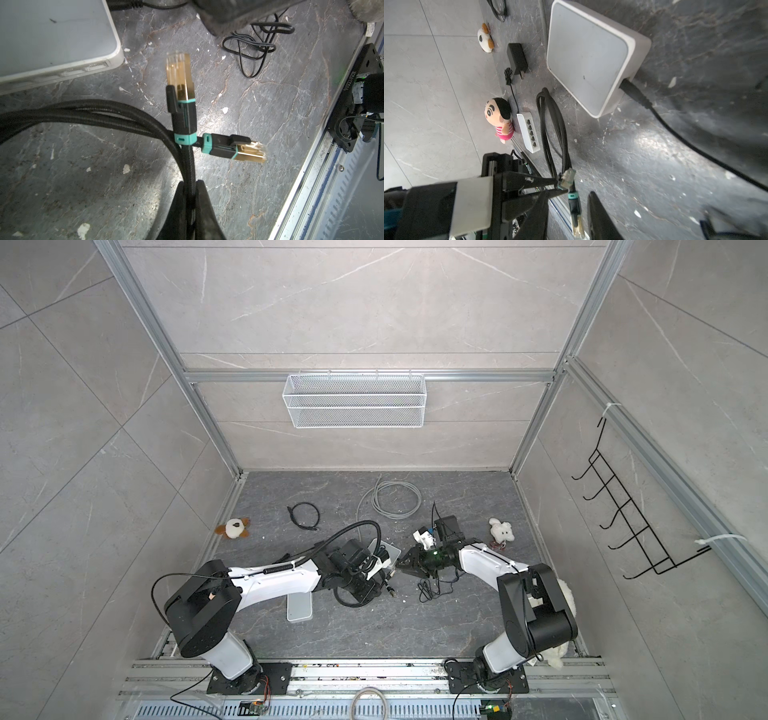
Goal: Insert the plug into the switch port
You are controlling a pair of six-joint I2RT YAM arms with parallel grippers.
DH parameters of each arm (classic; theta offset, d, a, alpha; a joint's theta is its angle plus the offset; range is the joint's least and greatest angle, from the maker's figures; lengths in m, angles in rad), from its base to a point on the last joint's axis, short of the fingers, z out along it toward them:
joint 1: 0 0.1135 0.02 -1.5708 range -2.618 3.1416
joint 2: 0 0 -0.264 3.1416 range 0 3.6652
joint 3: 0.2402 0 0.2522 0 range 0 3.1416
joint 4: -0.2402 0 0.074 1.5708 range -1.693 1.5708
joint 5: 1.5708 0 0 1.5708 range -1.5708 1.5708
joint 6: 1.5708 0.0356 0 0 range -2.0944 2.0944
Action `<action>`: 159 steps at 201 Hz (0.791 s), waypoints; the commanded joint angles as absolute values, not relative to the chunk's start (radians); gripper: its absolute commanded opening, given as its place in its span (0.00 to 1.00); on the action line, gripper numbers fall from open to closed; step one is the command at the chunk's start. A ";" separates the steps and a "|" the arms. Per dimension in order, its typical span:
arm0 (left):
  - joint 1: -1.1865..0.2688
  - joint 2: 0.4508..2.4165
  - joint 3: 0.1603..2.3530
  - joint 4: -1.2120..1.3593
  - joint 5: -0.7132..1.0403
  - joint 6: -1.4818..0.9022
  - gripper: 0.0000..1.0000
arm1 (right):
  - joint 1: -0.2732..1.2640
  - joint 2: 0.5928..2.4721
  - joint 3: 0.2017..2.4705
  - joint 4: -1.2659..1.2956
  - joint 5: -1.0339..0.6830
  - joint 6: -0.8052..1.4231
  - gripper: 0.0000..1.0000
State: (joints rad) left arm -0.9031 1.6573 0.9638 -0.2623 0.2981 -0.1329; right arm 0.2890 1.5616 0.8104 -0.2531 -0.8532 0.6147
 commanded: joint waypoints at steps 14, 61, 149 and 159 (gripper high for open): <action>-0.896 1.651 1.003 -0.264 0.326 -0.102 0.06 | 0.315 1.600 0.802 -0.205 -0.846 0.671 0.33; -0.897 1.649 1.003 -0.261 0.318 -0.103 0.07 | 0.340 1.638 0.825 -0.192 -0.837 0.684 0.22; -0.850 1.613 0.923 -0.155 0.305 -0.208 0.34 | 0.343 1.602 0.763 -0.147 -0.852 0.709 0.02; -0.830 1.583 0.889 -0.089 0.335 -0.252 0.39 | 0.342 1.597 0.754 -0.120 -0.856 0.724 0.02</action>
